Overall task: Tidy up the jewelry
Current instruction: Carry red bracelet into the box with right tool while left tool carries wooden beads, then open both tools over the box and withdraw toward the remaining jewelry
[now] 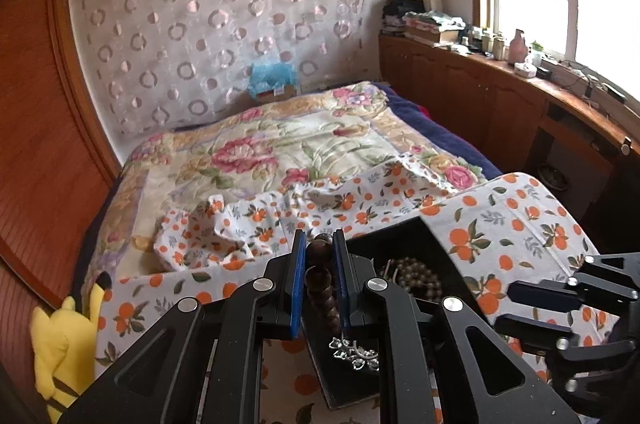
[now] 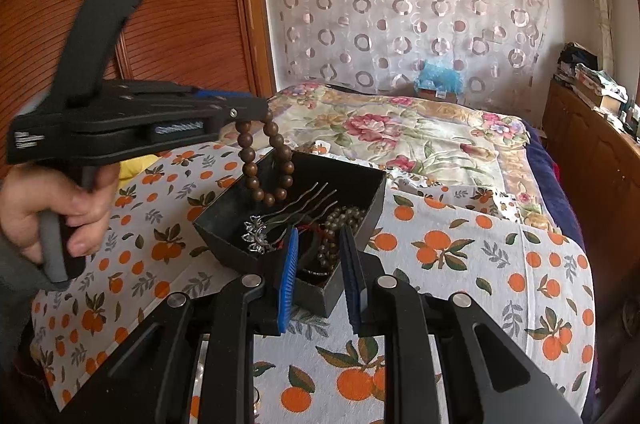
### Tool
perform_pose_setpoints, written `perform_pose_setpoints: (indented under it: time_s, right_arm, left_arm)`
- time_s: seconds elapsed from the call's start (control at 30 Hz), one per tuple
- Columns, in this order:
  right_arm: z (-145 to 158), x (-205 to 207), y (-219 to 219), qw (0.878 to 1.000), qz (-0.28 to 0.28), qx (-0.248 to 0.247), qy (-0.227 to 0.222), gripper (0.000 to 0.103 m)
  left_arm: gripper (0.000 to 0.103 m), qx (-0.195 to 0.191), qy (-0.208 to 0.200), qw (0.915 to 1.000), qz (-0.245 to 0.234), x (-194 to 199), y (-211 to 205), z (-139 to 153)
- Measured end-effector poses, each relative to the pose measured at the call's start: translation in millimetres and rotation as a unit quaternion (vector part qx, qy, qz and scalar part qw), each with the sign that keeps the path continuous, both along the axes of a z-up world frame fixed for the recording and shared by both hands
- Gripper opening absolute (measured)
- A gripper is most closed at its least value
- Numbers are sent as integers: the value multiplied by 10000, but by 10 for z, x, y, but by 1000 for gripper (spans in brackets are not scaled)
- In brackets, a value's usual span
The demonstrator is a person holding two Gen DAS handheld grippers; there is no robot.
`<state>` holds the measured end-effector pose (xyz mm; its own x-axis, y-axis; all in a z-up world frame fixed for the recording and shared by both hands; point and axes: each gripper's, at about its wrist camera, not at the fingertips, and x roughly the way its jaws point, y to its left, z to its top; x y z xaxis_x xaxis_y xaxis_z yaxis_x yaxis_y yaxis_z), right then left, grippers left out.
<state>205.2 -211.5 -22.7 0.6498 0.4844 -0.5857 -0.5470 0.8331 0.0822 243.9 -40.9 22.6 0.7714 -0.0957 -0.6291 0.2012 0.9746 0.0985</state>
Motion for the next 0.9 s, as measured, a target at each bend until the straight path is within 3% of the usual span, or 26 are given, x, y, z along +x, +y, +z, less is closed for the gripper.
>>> perform_pose_setpoints:
  time_s: [0.43,0.57,0.7,0.9]
  right_arm:
    - [-7,-90,11,10000,37,20,-18,24]
    - [-8,-128,20,10000,41,23,-27,24]
    - [-13,-146,19,10000,38,43,-6,24]
    - [-41,-245,28,10000,72,58,1,23]
  left_arm:
    - [13,-95,324,9993,-144,-190,32,-290]
    - [14,-229,270,9992,-192,-355,76,-257]
    - [24,-226,124,9993,-287,-532,71,-170]
    - [25,-313,66,9987,-388,-810,79,-161]
